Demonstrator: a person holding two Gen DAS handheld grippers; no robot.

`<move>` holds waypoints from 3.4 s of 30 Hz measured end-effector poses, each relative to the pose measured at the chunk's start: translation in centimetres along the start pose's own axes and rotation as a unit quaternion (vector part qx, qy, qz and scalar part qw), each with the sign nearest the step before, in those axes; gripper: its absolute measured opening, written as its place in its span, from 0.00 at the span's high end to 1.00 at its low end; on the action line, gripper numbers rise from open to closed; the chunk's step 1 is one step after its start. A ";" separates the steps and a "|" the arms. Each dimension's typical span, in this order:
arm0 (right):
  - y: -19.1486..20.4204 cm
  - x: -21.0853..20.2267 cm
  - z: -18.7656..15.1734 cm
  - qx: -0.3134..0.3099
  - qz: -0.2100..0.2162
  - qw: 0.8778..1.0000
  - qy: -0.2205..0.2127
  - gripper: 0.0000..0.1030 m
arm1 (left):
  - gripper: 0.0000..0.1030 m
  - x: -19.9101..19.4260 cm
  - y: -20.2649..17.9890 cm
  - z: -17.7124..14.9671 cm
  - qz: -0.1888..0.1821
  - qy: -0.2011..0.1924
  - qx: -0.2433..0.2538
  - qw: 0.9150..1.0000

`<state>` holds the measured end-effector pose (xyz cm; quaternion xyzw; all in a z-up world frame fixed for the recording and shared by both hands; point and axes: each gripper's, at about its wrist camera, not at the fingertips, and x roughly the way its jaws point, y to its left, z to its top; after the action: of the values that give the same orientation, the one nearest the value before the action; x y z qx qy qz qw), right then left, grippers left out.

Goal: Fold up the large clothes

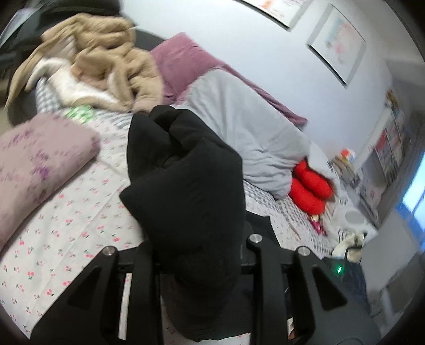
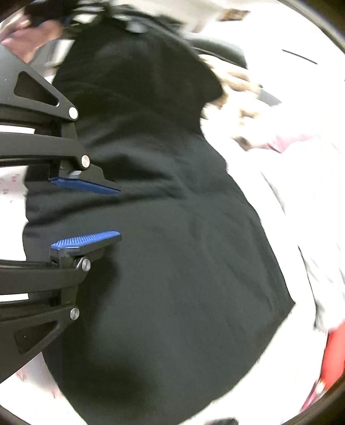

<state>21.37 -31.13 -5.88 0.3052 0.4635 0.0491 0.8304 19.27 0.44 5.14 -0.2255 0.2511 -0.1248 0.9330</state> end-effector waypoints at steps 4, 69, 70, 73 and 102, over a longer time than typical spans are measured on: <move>-3.9 -3.6 2.0 0.057 -0.010 0.997 -0.054 0.70 | 0.72 1.1 -6.5 -1.1 -0.003 0.016 0.083 0.996; -10.1 -5.1 1.1 -0.002 -0.153 0.987 -0.043 0.65 | 0.26 11.9 0.4 -11.9 -0.030 0.321 -0.040 0.946; -10.2 -5.3 1.1 -0.002 -0.159 0.986 -0.046 0.62 | 0.24 11.9 0.5 -12.0 -0.030 0.321 -0.041 0.946; -10.3 -5.7 1.2 0.005 -0.182 0.982 -0.049 0.40 | 0.23 11.8 0.4 -12.1 -0.023 0.317 -0.036 0.947; -16.4 -5.4 -2.5 0.210 -0.090 0.974 -0.006 0.11 | 0.14 12.7 2.3 -14.9 -0.017 0.347 -0.106 0.932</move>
<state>12.99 -45.18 -11.86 0.4301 0.4837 -0.1257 0.7518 22.41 -7.27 -12.66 -0.2698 0.5668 -0.1837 0.7564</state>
